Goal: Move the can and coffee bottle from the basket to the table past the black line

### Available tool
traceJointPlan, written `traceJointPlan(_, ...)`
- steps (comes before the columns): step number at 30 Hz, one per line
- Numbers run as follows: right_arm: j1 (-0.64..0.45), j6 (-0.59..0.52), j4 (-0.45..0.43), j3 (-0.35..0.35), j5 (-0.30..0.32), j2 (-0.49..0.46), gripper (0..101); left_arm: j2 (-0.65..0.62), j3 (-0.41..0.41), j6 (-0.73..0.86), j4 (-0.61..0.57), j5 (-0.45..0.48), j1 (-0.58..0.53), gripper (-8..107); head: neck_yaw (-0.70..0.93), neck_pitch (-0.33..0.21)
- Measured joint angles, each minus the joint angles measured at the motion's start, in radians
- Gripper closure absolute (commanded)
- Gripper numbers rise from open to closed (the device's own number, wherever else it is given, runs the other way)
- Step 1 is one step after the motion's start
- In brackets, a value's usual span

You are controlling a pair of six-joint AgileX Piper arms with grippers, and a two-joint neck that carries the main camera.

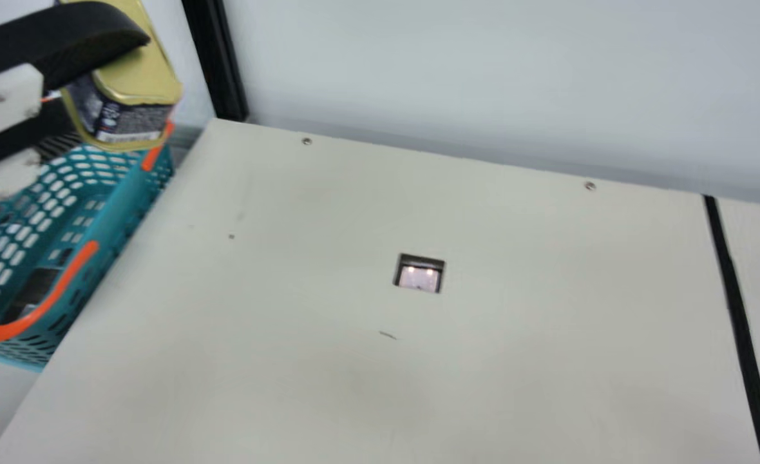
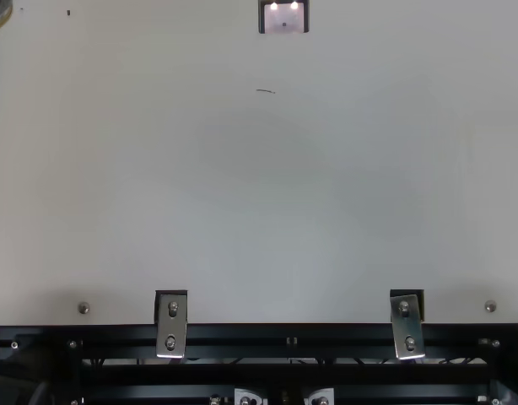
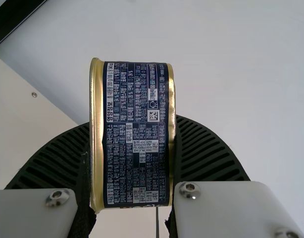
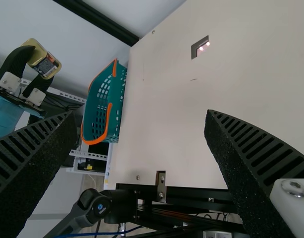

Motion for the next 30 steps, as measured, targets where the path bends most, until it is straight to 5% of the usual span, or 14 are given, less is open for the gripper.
traceJointPlan(6, 0.0, 0.0, 0.0, 0.0, 0.0, 0.0, 0, 0.0, 0.0, 0.0, 0.0, 0.0, 0.0, 89, -0.041, 0.056)
traceJointPlan(23, 0.0, 0.0, 0.0, 0.0, 0.0, 0.0, 0, 0.0, 0.002, 0.017, -0.015, -0.002, 0.01, 89, -0.041, 0.056)
traceJointPlan(30, 0.0, 0.0, 0.0, 0.0, 0.0, 0.0, 0, 0.002, 0.08, 0.138, 0.008, -0.104, -0.037, 89, -0.041, 0.056)
